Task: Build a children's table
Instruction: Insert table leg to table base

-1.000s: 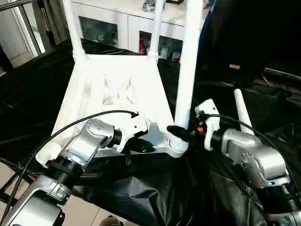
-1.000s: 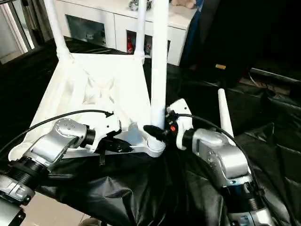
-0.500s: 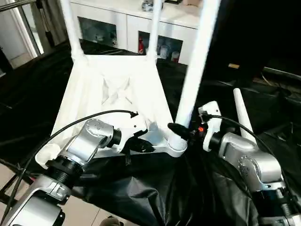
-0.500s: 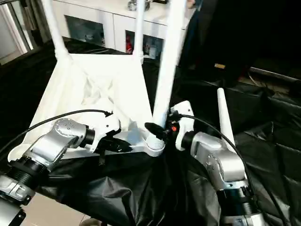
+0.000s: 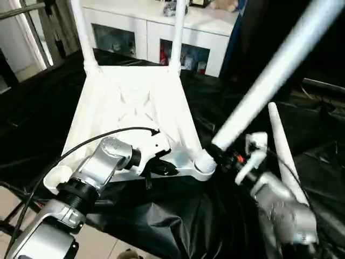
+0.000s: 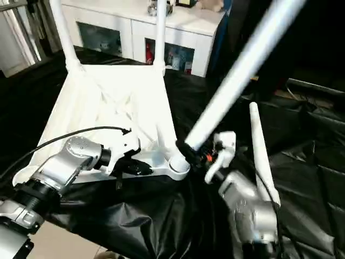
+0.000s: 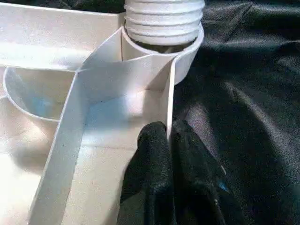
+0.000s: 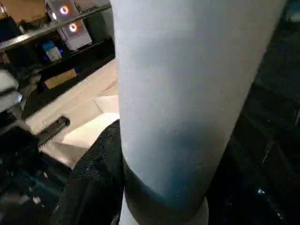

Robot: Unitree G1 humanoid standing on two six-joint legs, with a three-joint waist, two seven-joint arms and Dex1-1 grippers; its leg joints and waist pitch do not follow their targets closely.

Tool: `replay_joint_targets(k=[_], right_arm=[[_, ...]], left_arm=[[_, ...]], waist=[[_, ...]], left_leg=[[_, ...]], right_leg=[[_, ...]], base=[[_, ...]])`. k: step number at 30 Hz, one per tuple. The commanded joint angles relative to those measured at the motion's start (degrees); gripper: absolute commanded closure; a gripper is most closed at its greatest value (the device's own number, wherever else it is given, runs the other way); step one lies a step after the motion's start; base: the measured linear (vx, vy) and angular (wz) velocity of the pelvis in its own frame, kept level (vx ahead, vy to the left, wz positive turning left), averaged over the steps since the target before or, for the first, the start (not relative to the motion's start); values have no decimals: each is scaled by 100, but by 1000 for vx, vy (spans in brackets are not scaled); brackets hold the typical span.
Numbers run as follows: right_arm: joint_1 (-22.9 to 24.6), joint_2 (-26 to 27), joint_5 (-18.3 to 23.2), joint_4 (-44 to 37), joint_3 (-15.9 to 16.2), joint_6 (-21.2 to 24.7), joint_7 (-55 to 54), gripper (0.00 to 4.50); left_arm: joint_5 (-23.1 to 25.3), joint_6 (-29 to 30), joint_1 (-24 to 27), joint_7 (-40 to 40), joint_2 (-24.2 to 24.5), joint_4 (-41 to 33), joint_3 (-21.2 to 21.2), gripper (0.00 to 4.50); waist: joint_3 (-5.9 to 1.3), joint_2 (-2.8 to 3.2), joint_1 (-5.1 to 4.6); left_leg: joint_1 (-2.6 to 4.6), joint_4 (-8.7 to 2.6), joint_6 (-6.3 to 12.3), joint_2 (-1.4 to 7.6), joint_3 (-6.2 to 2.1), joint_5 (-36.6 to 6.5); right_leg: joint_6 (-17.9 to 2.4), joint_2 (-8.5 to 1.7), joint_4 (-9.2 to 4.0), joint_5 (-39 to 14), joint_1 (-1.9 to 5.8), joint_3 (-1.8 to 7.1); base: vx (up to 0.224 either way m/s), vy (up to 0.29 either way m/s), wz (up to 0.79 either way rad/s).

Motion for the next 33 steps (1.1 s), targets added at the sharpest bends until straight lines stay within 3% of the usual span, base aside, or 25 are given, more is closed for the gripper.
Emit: replay_joint_targets(k=[1,5,11,16,20,21,22,23,24,33], right_arm=[[276,-212,-674,240,312,5,-197,261],[277,-226,-868,124,352,-148,-305,261],[192,-375,-1087,162,515,-319,-322,261],[-142,-656,-1479,570,1006,-336,52,261],[-319,-682,-1396,735,1099,-223,358,261],[-319,-682,-1396,735,1099,-223,358,261],[-447,-706,-1263,851,1134,-144,576,261],[-479,-713,-1225,883,1140,-130,636,261],[-560,-728,-1130,1004,1132,-108,810,261],[-1028,-871,-1040,1852,1159,-403,1809,261]], left_arm=[[112,2,-223,168,31,50,80,450],[136,-24,-227,181,-1,81,80,450],[156,-55,-222,174,-48,112,73,450],[190,-69,-166,145,-74,55,65,450],[172,-57,-86,92,-67,-60,51,450],[172,-57,-86,92,-67,-60,51,450],[139,-61,-39,45,-59,-139,49,450],[126,-61,-28,32,-57,-161,50,450],[94,-52,-1,-10,-48,-229,48,450],[48,-9,102,-317,24,-550,-57,450]], waist=[[-273,98,-14],[-274,104,-21],[-269,123,-38],[-272,84,-55],[-263,15,-70],[-259,40,-76],[-266,-9,-101],[-259,7,-108],[-264,-21,-118],[-310,-10,-149]], left_leg=[[113,-540,-331,215,-164,-2731],[129,-534,-283,215,-176,-2809],[124,-557,-283,223,-183,-2892],[121,-575,-244,224,-172,-2803],[131,-563,-196,220,-170,-2851],[129,-571,-202,225,-177,-2857],[126,-563,-189,222,-176,-2865],[119,-565,-179,220,-174,-2827],[126,-560,-167,224,-167,-2811],[96,-562,-133,246,-135,-2567]], right_leg=[[-622,-402,-619,-3025,129,231],[-531,-416,-661,-3359,96,230],[-533,-399,-667,-3278,93,219],[-565,-400,-669,-3162,116,210],[-507,-413,-707,-3416,98,204],[-505,-418,-710,-3435,97,206],[-507,-424,-710,-3471,99,199],[-495,-418,-713,-3481,99,202],[-499,-423,-716,-3476,90,205],[-843,-395,-603,-2581,123,233]], base=[[0,0,0],[0,0,0],[0,0,0],[0,0,0],[0,0,0],[0,0,0],[0,0,0],[0,0,0],[0,0,0],[0,0,0]])
